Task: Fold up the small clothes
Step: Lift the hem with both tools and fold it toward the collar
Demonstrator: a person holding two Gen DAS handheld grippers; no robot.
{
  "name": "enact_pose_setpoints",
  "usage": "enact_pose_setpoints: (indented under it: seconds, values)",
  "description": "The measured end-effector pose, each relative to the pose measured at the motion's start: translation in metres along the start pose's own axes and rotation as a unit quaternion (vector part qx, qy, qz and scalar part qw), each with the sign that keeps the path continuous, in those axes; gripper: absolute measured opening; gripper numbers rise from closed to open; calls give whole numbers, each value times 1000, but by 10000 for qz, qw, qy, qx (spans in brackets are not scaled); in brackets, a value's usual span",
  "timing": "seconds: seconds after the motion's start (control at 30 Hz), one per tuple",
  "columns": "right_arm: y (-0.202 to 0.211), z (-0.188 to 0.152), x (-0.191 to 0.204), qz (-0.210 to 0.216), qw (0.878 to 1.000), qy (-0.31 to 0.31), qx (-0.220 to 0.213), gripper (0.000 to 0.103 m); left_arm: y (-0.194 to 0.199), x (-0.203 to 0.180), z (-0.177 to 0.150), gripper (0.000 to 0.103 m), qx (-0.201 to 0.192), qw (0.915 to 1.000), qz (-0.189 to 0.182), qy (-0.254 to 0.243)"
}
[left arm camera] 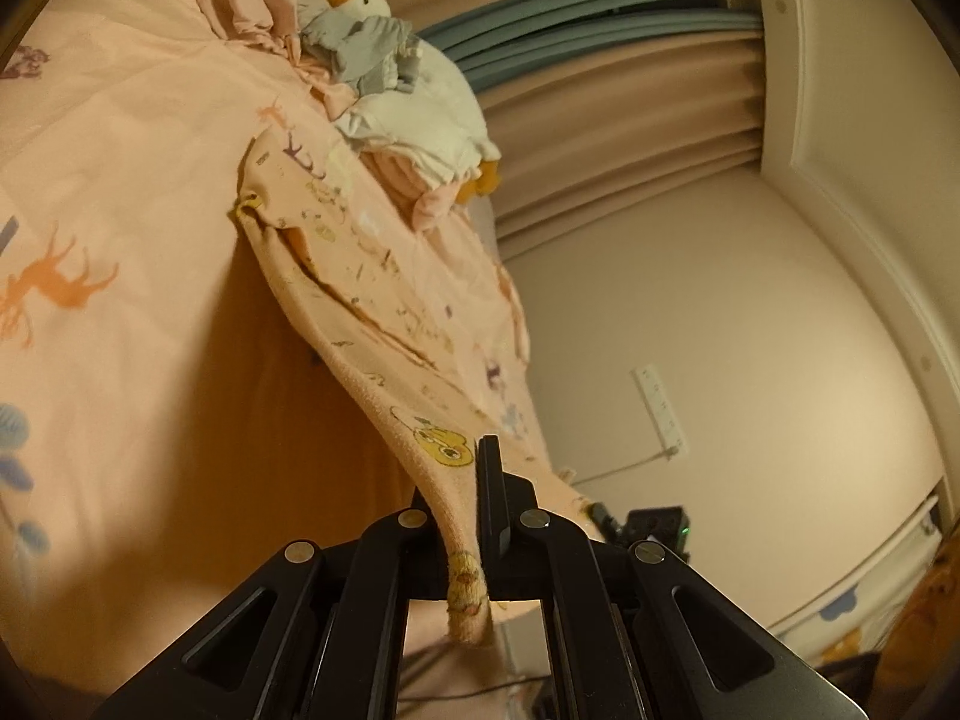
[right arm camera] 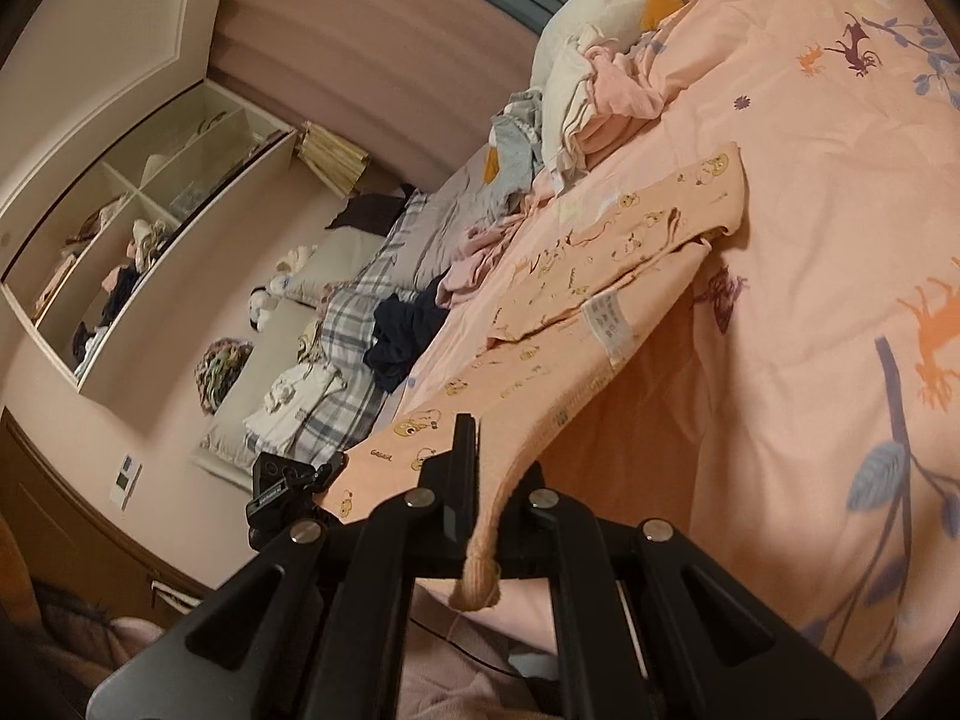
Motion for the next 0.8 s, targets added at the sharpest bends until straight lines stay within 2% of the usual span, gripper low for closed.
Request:
enact_pose_setpoints:
  seconds: [0.13, 0.37, 0.6, 0.8]
  values:
    - [-10, 7, -4, -10, 10000, 15, 68, 6, -9, 0, 13, 0, 24, 10000, 60, 40]
    - [-41, 66, -33, -279, 9985, -448, -174, 8, -33, 6, 74, 0, -172, 9997, 95, 117]
    - [-80, 139, -78, -544, 9935, -910, -413, 8, -82, 17, 142, 0, -215, 9982, 558, -54]
    - [-113, 182, -127, -799, 9856, -1399, -520, 8, -132, 41, 183, 0, -61, 9956, 932, 76]
Point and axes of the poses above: each gripper's, at about its wrist camera, not at the fingertips, and y roughly against the way its jaws point, x to its left, z to its top, the point moved 2 cm from there along -y, roughly the way its jaws point, and after that the axes turned 4 degrees about z, right-handed, at the moved point
